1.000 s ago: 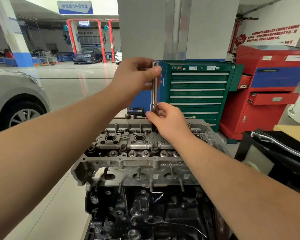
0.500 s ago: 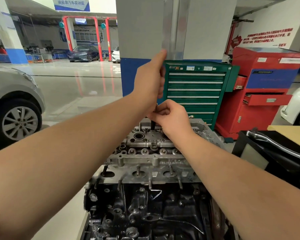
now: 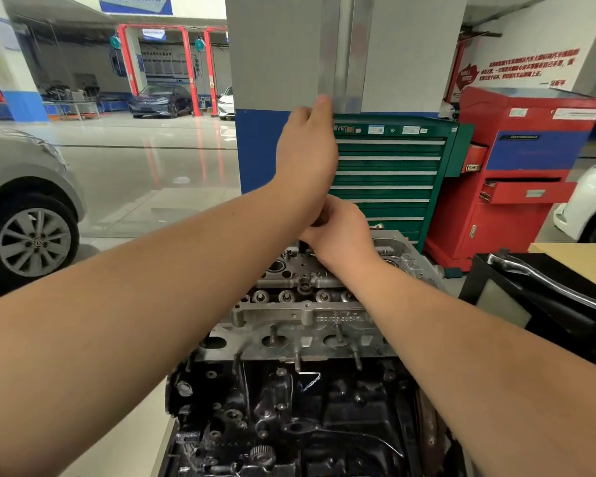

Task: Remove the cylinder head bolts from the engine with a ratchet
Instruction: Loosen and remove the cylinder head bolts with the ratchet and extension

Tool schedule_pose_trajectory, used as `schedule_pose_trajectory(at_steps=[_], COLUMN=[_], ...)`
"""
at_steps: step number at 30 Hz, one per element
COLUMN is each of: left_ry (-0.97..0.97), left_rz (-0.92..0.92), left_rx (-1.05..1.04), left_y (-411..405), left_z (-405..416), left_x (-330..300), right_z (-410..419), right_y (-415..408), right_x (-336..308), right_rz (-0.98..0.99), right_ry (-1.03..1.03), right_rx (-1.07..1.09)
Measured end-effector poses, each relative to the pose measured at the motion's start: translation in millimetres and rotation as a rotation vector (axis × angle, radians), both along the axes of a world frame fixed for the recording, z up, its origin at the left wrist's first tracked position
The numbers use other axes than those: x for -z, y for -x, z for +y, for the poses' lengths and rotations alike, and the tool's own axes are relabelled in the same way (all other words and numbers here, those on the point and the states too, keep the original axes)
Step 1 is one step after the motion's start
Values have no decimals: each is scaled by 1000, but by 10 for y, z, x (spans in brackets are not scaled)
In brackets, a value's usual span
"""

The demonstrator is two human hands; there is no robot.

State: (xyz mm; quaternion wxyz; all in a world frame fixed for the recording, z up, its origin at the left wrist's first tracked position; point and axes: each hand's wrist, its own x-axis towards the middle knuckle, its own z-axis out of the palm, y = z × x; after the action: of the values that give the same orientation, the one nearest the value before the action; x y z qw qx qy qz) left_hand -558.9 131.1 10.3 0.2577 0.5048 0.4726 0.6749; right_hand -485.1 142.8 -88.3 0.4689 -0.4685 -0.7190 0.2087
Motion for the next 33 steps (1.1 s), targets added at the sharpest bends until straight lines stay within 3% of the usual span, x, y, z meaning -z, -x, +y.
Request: schedule_pose_trajectory(at_steps=[3,8,10,14,17,21,25,26,30,33], left_ry=[9,262,239,8,-118,-98,188,202,47,-132], left_rz=[11,-114,-143,-154,-166,-71,-127,-125,-177,-22], left_rx=[8,731,641,131,-56,-7,597,653,394,155], left_y=[-6,490,548,229,57,13,316,384,391,330], left_z=[50,174,176,62,21,43,90,102,45,-21], left_x=[-43,-164,-158,19,202,161,-65,-76,19,223], right_z=[-25,-53,-44,-11,-30,-43,-29,-28,-8,-7], right_y=[-5,13,11,-16,-20,-9,22,25,22,19], right_x=[-9,13,15,10,-10,3,12,14,22,14], right_rz=[-2,49,43,83,59,58,36,45,48,41], right_ry=[10,66,87,63,14,7,67,92,82,38], right_rx=[-2,-104,-106,-60,-26,-28,-96,-116,-73,21])
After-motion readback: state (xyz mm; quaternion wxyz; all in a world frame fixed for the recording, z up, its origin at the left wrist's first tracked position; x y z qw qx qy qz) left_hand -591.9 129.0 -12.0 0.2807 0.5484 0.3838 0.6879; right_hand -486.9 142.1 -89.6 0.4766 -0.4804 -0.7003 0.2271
